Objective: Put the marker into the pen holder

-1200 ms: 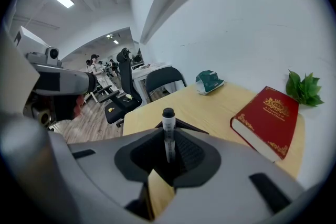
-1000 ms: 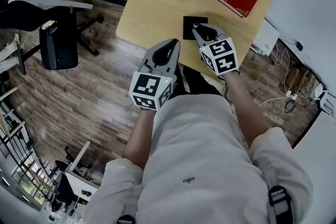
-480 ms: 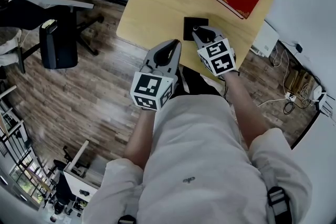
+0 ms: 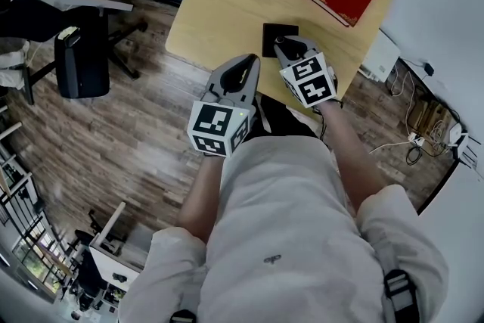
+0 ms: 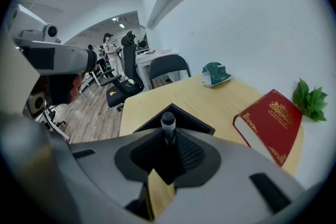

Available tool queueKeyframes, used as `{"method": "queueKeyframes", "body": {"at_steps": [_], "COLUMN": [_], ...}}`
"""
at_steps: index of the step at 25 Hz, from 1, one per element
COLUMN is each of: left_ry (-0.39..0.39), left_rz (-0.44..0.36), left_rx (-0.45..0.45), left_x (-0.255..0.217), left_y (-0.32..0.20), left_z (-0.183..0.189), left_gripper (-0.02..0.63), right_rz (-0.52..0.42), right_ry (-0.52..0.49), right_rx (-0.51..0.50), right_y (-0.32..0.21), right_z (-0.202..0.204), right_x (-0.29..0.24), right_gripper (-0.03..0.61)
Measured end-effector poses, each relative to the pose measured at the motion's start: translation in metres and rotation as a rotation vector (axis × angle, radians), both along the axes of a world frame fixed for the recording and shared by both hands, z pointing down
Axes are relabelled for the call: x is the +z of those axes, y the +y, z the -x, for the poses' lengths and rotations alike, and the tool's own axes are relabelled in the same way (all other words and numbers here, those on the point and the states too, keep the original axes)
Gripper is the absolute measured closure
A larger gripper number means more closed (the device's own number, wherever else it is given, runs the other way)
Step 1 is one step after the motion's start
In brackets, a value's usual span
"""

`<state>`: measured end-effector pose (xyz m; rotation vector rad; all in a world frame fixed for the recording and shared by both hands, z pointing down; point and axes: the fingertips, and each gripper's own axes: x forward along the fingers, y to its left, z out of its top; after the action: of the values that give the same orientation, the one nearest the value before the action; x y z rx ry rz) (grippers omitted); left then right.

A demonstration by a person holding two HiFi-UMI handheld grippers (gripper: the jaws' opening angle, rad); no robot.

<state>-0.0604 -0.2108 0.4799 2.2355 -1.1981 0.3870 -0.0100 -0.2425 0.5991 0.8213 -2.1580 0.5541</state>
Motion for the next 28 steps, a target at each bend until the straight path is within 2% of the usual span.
{"method": "queueKeyframes", "body": {"at_steps": [13, 28], "left_ry": [0.005, -0.006], "left_rz": [-0.007, -0.021], "left_rx": [-0.013, -0.031], "left_x": [-0.0009, -0.0063], "left_y": [0.0026, 0.0087], "left_z": [-0.0012, 0.002], "left_gripper": [0.601, 0.601], "right_rz": [-0.003, 0.007], "right_ry": [-0.003, -0.02], "right_rx": [-0.005, -0.018], "right_y": [0.0006, 0.0062], "right_z": [-0.0008, 0.002], "right_x": [0.0009, -0.0019], "right_gripper": [0.506, 0.469]}}
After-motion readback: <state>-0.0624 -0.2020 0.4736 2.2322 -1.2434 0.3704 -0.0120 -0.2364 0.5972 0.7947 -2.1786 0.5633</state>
